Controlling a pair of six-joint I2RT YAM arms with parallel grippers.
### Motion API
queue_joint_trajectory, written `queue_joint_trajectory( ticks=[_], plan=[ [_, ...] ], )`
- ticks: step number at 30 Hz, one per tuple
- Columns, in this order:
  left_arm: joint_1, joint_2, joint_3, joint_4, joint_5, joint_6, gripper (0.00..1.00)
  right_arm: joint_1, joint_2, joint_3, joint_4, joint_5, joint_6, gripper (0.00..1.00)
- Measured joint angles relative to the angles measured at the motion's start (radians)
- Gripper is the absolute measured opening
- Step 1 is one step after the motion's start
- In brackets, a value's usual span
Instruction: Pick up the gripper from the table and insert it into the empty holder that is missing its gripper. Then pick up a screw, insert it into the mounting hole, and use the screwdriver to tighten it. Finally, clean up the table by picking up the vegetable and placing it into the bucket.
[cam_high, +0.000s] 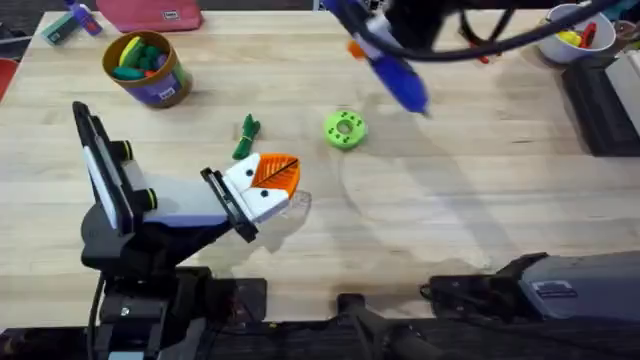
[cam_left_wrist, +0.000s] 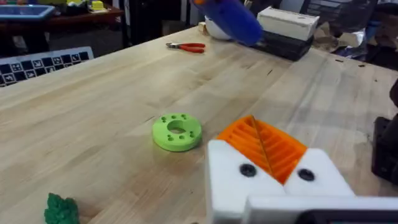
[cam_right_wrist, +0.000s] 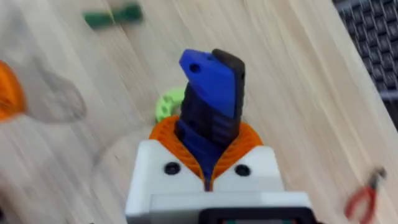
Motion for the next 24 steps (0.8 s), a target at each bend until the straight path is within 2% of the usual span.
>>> queue_joint_trajectory(
  ticks=[6, 13, 19, 24],
  plan=[
    [0.000, 0.000, 0.000, 0.000, 0.000, 0.000, 0.008, -0.052, 0.038, 0.006, -0.144, 0.191, -0.087, 0.025],
    [0.000, 0.000, 0.000, 0.000, 0.000, 0.010, 0.008, -0.100, 0.238, 0.008, -0.223, 0.320, -0.122, 0.025],
    [0.000, 0.000, 0.000, 0.000, 0.000, 0.019, 0.008, -0.110, 0.430, 0.008, -0.170, 0.449, -0.171, 0.025],
    [0.000, 0.000, 0.000, 0.000, 0.000, 0.020, 0.008, -0.148, 0.480, 0.008, -0.140, 0.460, -0.177, 0.025]
  ],
)
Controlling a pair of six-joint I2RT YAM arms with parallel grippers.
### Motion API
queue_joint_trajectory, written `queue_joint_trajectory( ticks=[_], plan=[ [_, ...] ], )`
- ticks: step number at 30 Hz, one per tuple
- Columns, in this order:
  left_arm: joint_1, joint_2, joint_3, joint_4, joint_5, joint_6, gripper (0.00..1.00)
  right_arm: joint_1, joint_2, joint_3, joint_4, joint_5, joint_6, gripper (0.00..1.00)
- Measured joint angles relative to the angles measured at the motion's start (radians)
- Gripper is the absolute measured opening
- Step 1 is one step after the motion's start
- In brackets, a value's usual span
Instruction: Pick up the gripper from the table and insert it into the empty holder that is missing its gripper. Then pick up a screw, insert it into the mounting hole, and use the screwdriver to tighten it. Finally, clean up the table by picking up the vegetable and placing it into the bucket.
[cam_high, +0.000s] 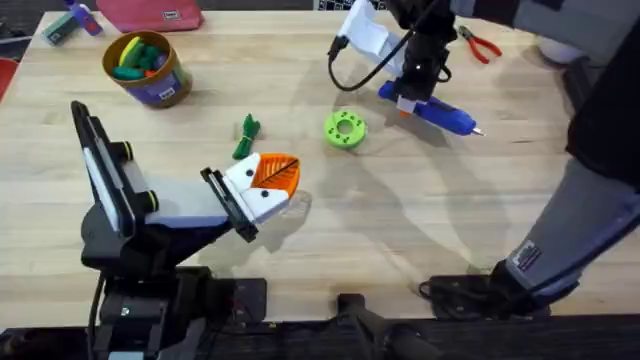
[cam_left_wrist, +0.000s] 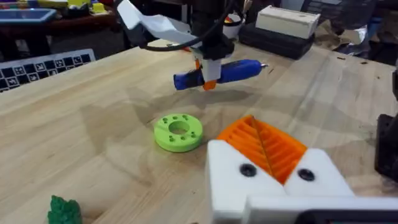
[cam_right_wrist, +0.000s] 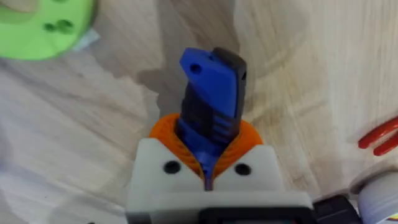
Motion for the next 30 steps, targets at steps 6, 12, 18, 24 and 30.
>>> queue_joint_trajectory(
  ticks=[6, 12, 18, 24, 30],
  plan=[
    [0.000, 0.000, 0.000, 0.000, 0.000, 0.000, 0.008, -0.057, 0.014, 0.000, 0.035, -0.024, -0.002, 0.031],
    [0.000, 0.000, 0.000, 0.000, 0.000, 0.001, 0.008, -0.073, 0.014, 0.002, 0.039, -0.030, -0.005, 0.718],
    [0.000, 0.000, 0.000, 0.000, 0.000, 0.003, 0.008, -0.073, 0.014, 0.002, 0.041, -0.030, -0.006, 0.992],
    [0.000, 0.000, 0.000, 0.000, 0.000, 0.011, 0.372, -0.072, 0.010, 0.003, 0.052, -0.035, 0.053, 0.994],
    [0.000, 0.000, 0.000, 0.000, 0.002, 0.010, 0.990, -0.064, -0.111, 0.003, 0.051, -0.123, 0.156, 0.994]
  ],
)
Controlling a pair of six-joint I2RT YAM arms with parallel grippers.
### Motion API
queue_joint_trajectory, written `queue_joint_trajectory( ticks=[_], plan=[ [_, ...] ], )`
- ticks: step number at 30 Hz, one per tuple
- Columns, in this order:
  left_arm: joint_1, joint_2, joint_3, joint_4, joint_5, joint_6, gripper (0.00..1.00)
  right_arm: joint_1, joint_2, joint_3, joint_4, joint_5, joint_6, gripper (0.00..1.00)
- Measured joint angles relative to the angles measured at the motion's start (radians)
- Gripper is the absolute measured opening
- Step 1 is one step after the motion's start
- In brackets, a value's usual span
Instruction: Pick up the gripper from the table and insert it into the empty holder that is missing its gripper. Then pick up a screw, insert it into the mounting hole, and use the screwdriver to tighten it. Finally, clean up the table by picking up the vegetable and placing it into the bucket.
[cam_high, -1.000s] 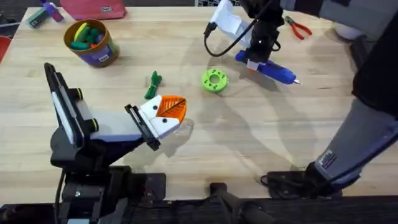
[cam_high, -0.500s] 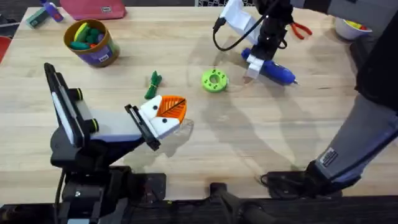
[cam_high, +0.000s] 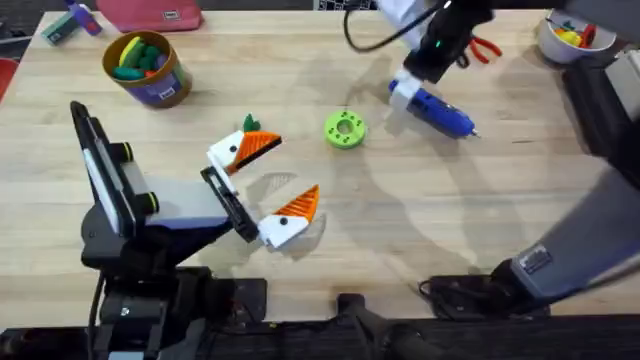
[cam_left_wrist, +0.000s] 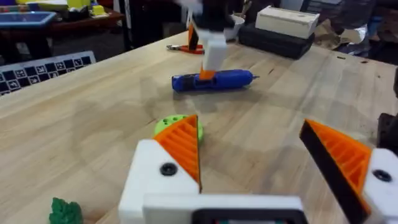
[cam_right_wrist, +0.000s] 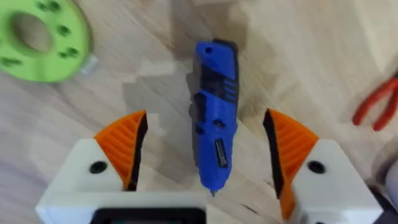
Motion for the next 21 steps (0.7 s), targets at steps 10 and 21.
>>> queue_joint_trajectory(
  ticks=[10, 21],
  plan=[
    [0.000, 0.000, 0.000, 0.017, -0.063, 0.013, 0.988, 0.098, -0.311, 0.006, -0.005, -0.051, 0.376, 0.994],
    [0.000, 0.108, 0.255, -0.210, -0.458, 0.066, 0.985, 0.180, -0.571, -0.052, -0.035, -0.065, 0.724, 0.993]
  ],
)
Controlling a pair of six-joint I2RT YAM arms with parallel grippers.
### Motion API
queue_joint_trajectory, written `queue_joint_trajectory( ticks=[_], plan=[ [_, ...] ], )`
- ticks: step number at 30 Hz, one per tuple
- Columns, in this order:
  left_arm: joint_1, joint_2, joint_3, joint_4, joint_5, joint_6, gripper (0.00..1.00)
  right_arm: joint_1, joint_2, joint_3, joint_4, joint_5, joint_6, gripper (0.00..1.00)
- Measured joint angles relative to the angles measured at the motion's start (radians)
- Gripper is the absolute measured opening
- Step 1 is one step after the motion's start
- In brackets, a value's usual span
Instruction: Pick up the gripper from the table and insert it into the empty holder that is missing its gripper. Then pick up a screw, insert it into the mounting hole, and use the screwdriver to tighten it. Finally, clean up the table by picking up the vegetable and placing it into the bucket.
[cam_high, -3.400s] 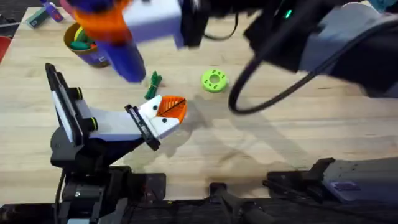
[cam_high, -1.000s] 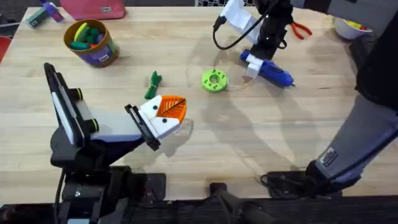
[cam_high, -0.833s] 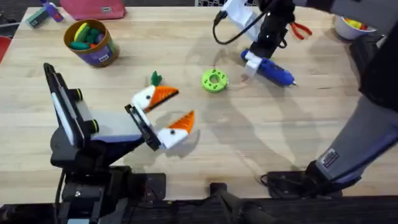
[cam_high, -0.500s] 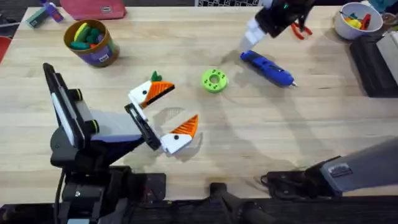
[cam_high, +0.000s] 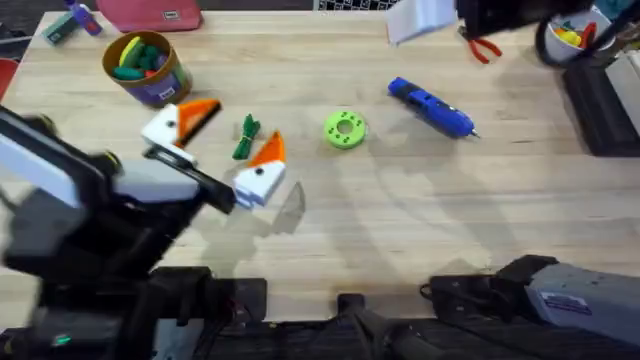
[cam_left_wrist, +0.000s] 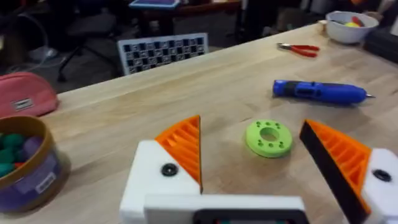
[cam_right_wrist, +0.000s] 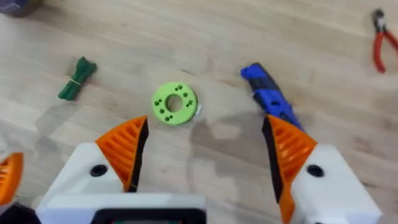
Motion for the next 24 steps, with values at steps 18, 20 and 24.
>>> queue_joint_trajectory(
  ticks=[18, 20, 24],
  plan=[
    [0.000, 0.868, 0.711, -0.524, -0.264, 0.125, 0.986, 0.002, -0.263, -0.602, 0.291, 0.000, 0.321, 0.993],
    [0.000, 0.909, 0.716, -0.530, -0.272, 0.125, 0.986, 0.002, -0.286, -0.635, 0.290, 0.000, 0.328, 0.993],
    [0.000, 1.011, 0.736, -0.576, -0.282, 0.123, 0.986, 0.002, -0.323, -0.670, 0.248, 0.000, 0.327, 0.993]
  ],
)
